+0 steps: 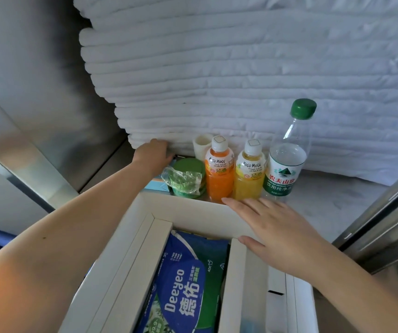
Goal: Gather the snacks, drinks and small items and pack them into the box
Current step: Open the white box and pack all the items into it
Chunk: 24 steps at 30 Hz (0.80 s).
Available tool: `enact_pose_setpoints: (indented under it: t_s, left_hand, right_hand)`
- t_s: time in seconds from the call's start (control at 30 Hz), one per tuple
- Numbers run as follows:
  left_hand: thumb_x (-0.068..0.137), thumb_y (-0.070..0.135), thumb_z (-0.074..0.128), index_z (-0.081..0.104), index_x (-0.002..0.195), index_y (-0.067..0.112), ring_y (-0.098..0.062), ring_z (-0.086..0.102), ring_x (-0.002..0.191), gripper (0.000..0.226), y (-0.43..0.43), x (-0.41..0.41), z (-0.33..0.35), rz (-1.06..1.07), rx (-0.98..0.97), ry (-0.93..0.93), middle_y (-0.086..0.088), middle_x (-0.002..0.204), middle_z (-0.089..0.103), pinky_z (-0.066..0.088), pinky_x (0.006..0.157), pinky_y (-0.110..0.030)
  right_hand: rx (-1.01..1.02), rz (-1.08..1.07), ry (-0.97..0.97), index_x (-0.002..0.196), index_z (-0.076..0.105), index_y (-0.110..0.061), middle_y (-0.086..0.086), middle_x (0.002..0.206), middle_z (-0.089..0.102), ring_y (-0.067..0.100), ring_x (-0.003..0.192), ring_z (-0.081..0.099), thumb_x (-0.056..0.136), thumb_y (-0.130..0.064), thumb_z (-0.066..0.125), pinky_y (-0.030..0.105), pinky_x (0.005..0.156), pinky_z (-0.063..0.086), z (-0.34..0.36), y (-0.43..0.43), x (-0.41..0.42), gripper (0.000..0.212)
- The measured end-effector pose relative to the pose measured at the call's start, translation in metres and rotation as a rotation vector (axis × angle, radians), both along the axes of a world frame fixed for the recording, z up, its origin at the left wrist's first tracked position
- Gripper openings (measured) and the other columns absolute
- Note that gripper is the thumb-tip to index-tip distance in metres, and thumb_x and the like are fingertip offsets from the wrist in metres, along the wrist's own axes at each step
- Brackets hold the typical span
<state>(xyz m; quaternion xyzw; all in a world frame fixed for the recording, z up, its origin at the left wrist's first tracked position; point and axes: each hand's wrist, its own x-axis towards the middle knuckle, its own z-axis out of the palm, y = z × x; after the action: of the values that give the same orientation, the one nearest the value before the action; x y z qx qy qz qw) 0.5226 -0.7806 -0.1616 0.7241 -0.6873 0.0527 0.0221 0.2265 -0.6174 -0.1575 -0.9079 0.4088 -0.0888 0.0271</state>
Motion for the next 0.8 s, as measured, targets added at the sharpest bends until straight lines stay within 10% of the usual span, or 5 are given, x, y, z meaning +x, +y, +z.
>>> enact_pose_setpoints:
  t_s: [0.43, 0.8]
  left_hand:
    - [0.086, 0.041, 0.057, 0.060, 0.096, 0.013, -0.022, 0.049, 0.070, 0.030, -0.004, -0.005, -0.005, 0.225, -0.078, 0.210, -0.002, 0.083, 0.057, 0.034, 0.057, -0.027]
    - [0.082, 0.036, 0.057, 0.045, 0.102, 0.008, -0.032, 0.056, 0.097, 0.037, -0.005, -0.003, -0.011, 0.368, -0.074, 0.519, -0.011, 0.101, 0.060, 0.046, 0.070, -0.034]
  right_hand:
    - [0.040, 0.001, -0.040, 0.144, -0.005, -0.042, -0.021, 0.132, 0.036, 0.004, 0.117, 0.036, 0.092, -0.053, 0.041, 0.025, 0.097, 0.032, 0.000, -0.001, 0.000, 0.071]
    - [0.046, -0.003, -0.037, 0.142, -0.008, -0.044, -0.023, 0.132, 0.034, 0.004, 0.116, 0.035, 0.091, -0.054, 0.040, 0.024, 0.096, 0.031, 0.000, -0.001, 0.000, 0.070]
